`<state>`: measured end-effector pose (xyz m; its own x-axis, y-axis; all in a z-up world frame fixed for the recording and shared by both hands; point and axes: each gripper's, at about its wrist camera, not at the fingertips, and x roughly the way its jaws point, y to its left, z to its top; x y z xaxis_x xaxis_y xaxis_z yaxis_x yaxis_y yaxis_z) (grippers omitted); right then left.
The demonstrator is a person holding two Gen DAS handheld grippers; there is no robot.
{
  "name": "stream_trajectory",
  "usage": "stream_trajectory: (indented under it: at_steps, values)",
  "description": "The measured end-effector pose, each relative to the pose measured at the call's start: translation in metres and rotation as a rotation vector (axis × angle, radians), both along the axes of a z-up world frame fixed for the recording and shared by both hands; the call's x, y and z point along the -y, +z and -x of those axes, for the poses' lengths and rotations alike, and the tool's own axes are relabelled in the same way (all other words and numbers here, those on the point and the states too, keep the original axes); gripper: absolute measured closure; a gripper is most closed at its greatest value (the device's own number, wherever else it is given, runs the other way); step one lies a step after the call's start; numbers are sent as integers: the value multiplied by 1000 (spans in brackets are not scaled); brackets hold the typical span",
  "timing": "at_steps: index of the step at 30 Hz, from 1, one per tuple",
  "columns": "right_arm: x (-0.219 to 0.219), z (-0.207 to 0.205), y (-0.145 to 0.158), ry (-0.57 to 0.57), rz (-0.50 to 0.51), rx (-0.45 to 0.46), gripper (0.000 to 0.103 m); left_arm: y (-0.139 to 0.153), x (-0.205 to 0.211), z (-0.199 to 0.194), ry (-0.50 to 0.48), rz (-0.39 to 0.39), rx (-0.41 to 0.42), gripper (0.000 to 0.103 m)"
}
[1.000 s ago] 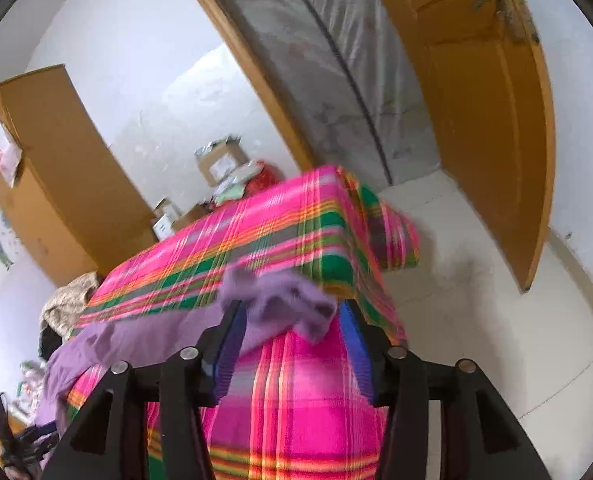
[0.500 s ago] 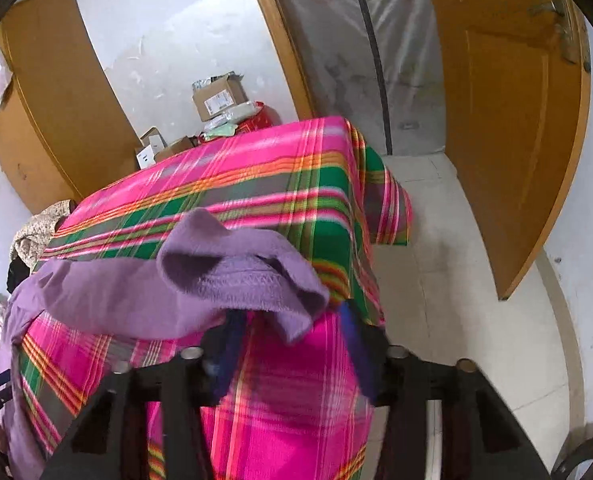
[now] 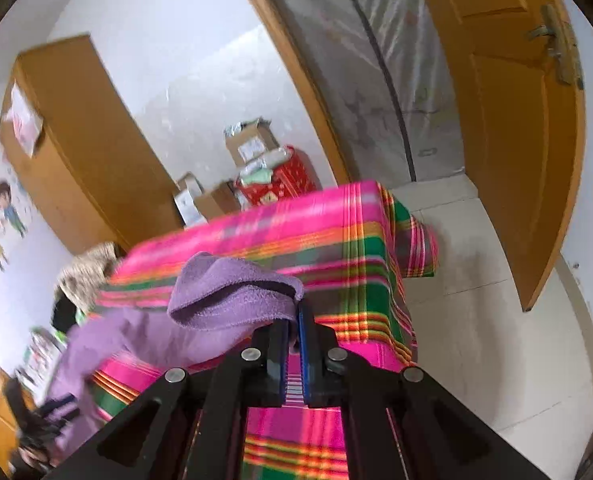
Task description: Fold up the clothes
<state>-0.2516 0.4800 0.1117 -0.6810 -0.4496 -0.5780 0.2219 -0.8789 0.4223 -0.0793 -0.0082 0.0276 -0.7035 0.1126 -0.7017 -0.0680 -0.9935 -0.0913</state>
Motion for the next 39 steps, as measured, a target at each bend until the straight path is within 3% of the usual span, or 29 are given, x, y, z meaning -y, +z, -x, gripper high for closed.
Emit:
stream_trajectory:
  at_steps: [2, 5, 10, 12, 15, 17, 19, 20, 26, 39]
  values:
    - [-3, -10, 23, 1, 29, -8, 99, 6, 1, -1, 3, 1, -18, 36]
    - [-8, -17, 34, 0, 17, -14, 99, 12, 0, 0, 4, -3, -38, 36]
    - [-34, 14, -27, -73, -3, 235, 98, 14, -2, 4, -10, -11, -45, 36]
    - [-39, 18, -51, -127, -31, 288, 98, 14, -2, 5, -12, -9, -46, 36]
    - [-35, 16, -60, -140, -39, 249, 97, 13, 0, 6, -6, -10, -43, 36]
    - [-34, 17, -62, -160, -63, 235, 89, 12, 2, 7, 0, -9, -38, 36]
    - [-31, 17, -61, -172, -80, 215, 69, 11, 2, 7, 4, -11, -37, 36]
    - [-30, 18, -60, -162, -81, 201, 65, 10, 2, 7, 4, -13, -37, 36]
    - [-15, 25, -74, -49, -106, 204, 60, 4, 0, 7, -1, -15, -20, 36]
    - [-33, 69, -130, -48, 84, 324, 58, -2, -4, 12, -2, -7, 5, 36]
